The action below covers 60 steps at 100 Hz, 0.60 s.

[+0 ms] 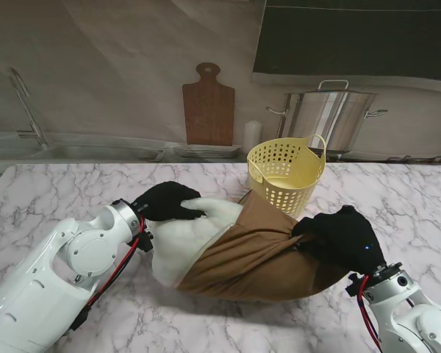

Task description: Remove the pillowcase from the pillow and put it in the laundry basket

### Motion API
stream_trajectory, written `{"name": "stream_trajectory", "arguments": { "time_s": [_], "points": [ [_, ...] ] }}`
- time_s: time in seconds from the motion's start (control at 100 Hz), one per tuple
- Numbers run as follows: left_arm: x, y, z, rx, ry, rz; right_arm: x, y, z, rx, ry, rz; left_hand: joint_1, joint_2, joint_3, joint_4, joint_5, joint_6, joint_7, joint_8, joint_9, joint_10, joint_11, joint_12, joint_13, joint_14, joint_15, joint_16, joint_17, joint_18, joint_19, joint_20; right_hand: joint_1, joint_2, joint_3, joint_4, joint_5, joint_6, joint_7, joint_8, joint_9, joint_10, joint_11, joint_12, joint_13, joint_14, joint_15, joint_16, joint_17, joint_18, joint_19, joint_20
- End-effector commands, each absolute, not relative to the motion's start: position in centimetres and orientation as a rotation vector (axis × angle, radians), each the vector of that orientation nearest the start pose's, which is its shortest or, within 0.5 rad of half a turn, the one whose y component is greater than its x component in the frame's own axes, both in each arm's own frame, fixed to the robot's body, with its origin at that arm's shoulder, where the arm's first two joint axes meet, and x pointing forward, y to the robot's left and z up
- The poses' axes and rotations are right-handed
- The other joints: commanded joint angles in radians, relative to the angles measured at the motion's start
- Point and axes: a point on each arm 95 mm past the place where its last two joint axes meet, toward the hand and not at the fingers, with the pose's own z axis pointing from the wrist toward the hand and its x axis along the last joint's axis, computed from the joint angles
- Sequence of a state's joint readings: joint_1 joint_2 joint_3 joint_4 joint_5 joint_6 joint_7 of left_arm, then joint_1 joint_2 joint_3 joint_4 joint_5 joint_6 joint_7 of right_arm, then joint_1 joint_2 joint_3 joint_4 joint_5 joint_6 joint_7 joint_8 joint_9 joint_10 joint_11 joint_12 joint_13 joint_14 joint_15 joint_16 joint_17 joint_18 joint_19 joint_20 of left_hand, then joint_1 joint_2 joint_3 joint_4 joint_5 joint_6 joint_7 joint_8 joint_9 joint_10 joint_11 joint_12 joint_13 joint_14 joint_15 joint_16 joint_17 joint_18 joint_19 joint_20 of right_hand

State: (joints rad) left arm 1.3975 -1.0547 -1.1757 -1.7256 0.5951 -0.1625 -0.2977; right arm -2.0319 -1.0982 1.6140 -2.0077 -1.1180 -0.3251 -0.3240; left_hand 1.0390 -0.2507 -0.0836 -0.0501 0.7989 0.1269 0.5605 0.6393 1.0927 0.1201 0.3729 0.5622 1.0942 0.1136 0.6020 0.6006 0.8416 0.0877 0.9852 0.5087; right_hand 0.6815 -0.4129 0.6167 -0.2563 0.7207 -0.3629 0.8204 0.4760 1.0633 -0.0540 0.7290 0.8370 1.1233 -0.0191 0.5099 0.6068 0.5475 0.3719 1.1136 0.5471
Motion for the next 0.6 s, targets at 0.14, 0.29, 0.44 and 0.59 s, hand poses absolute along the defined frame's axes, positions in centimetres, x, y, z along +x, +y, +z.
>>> {"name": "stream_trajectory", "arguments": {
  "time_s": [0.14, 0.29, 0.44, 0.59],
  "points": [
    [43.1, -2.8, -26.6, -1.383, 1.736, -1.731, 28.5, -6.9, -25.5, 0.867, 1.275, 1.653, 0.212, -0.026, 0.108, 0.064, 0.021, -0.022, 0.068, 0.028, 0.041, -0.007, 0.048, 0.023, 0.043, 0.025, 0.078, 0.043, 0.004, -0.125, 0.410, 0.003, 0.144, 0.056, 0.186, 0.064, 0.115, 0.020, 0.108, 0.120, 0.089, -0.003, 0.178, 0.071, 0.110, 0.026, 0.154, 0.068, 0.015, -0.011, 0.039, -0.002],
    [43.4, -2.4, -27.0, -1.401, 1.730, -1.705, 28.2, -7.3, -25.4, 0.879, 1.252, 1.661, 0.212, -0.025, 0.107, 0.063, 0.021, -0.022, 0.066, 0.028, 0.041, -0.007, 0.047, 0.023, 0.042, 0.025, 0.077, 0.043, 0.003, -0.123, 0.410, 0.006, 0.143, 0.055, 0.197, 0.059, 0.120, 0.030, 0.103, 0.136, 0.087, 0.003, 0.183, 0.075, 0.116, 0.028, 0.157, 0.070, 0.030, -0.018, 0.045, -0.005],
    [43.2, -2.2, -26.9, -1.409, 1.695, -1.731, 29.0, -6.2, -25.4, 0.911, 1.275, 1.728, 0.212, -0.020, 0.105, 0.061, 0.019, -0.024, 0.061, 0.026, 0.034, -0.010, 0.042, 0.021, 0.033, 0.029, 0.070, 0.042, -0.008, -0.112, 0.406, 0.008, 0.143, 0.053, 0.202, 0.056, 0.119, 0.042, 0.097, 0.142, 0.085, 0.005, 0.183, 0.075, 0.120, 0.028, 0.153, 0.069, 0.043, -0.022, 0.047, -0.010],
    [42.9, -1.9, -25.6, -1.365, 1.661, -1.781, 30.6, -4.2, -24.9, 0.910, 1.314, 1.815, 0.213, -0.017, 0.104, 0.061, 0.017, -0.025, 0.060, 0.028, 0.034, -0.011, 0.039, 0.022, 0.033, 0.029, 0.066, 0.041, -0.011, -0.111, 0.407, 0.010, 0.142, 0.054, 0.201, 0.055, 0.118, 0.042, 0.092, 0.143, 0.085, 0.004, 0.184, 0.075, 0.125, 0.027, 0.147, 0.067, 0.051, -0.028, 0.049, -0.016]
  ]
}}
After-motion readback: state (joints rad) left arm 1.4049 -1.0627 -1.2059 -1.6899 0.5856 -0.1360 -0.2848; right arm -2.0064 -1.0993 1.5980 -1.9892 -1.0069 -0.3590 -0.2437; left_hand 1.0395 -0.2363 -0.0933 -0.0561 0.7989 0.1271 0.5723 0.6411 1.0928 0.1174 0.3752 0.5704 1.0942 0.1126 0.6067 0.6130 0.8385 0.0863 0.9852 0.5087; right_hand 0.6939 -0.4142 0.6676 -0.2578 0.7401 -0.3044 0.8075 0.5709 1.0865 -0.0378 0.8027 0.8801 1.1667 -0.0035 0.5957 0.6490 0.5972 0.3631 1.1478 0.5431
